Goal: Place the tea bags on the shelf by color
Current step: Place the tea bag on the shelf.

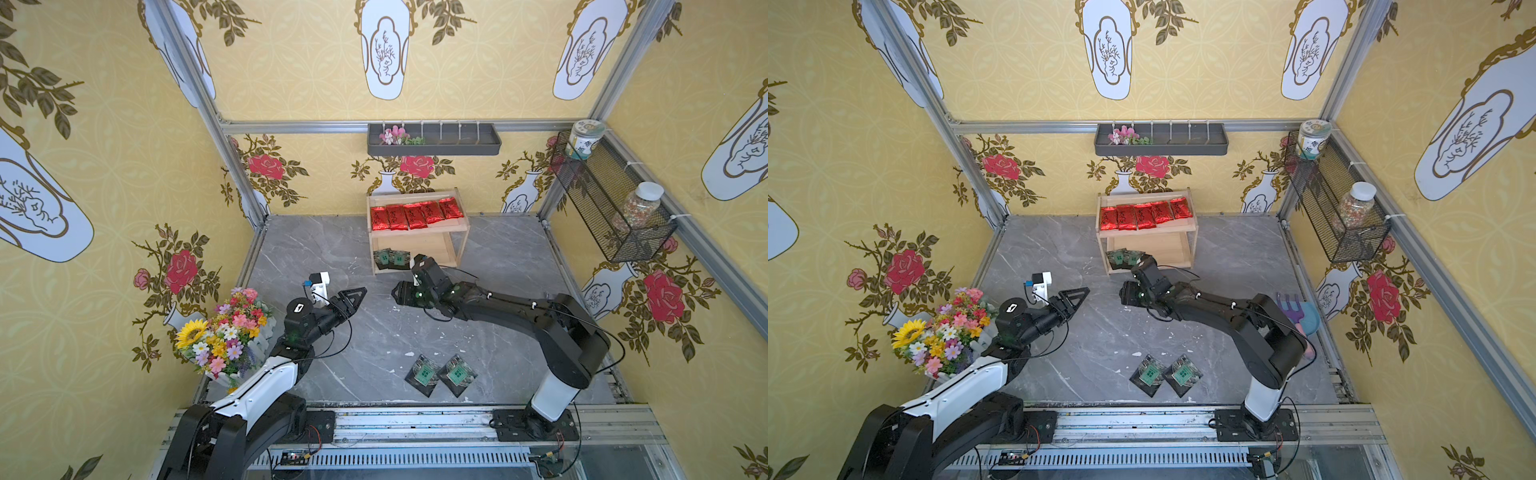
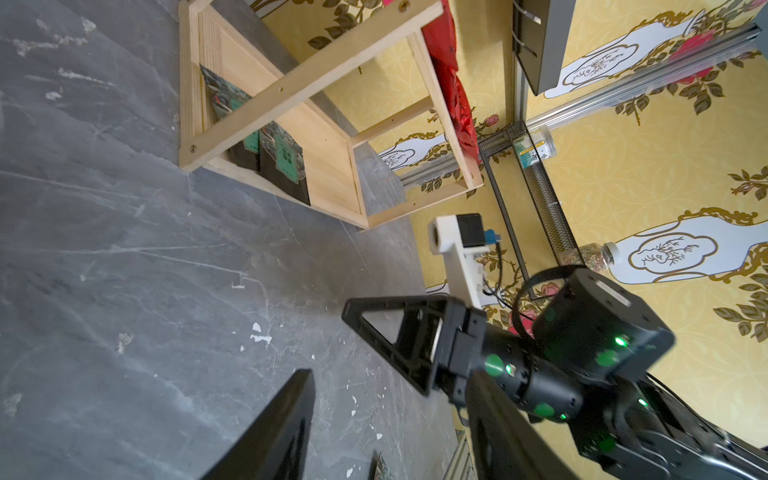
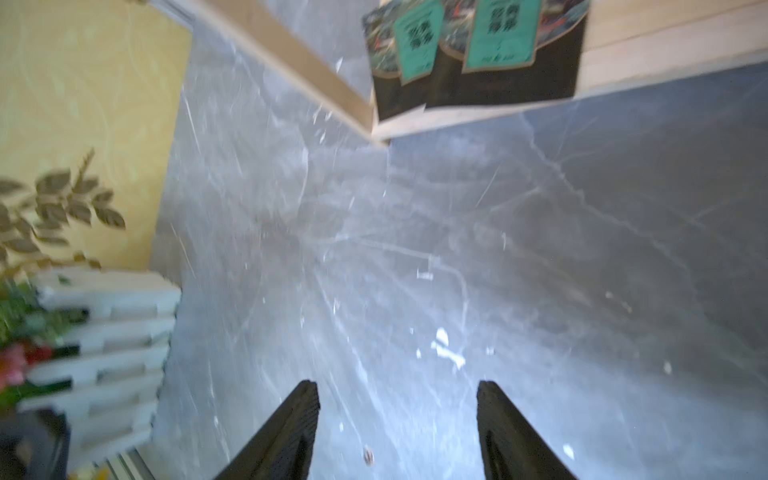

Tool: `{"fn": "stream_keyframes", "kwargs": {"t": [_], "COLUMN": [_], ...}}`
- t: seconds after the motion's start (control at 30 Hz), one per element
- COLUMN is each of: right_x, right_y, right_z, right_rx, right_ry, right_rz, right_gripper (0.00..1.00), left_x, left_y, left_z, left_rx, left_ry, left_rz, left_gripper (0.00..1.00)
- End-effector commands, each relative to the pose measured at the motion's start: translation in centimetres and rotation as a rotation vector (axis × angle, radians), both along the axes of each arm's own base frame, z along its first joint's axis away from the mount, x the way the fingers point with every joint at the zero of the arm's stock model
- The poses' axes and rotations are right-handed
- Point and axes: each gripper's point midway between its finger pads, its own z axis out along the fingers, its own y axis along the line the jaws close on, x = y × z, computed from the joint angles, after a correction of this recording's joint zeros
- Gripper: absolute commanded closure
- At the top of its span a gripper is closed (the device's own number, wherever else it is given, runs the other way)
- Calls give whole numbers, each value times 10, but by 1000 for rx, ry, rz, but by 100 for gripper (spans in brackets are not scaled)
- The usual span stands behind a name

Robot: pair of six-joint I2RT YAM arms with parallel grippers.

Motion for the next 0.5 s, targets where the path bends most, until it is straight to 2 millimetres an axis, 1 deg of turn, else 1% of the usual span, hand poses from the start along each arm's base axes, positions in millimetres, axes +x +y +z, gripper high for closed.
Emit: {"fn": "stream_keyframes", "kwargs": {"t": [0.0, 0.07, 0.17, 0.33, 0.47], "right_x": [-41, -69, -97, -124, -145], "right_y": [-12, -16, -21, -31, -42], "right_z": [-18, -27, -30, -30, -34], "right_rx": [-230, -327, -406, -456, -492], "right_ry": [-37, -31, -48, -47, -11], "right_rz": [172, 219, 247, 253, 243], "right_gripper": [34, 33, 31, 30, 28], "left_x": [-6, -9, -13, -16, -17], "left_y": [-2, -4, -8, -12, -13], "left_z": [-17, -24, -30, -38, -42], "left_rx": [31, 40, 51, 62, 71], "left_ry": [30, 44, 56, 83, 101], "left_rz": [-7, -10, -19, -31, -33], "left_gripper": [37, 37, 37, 37, 37]}}
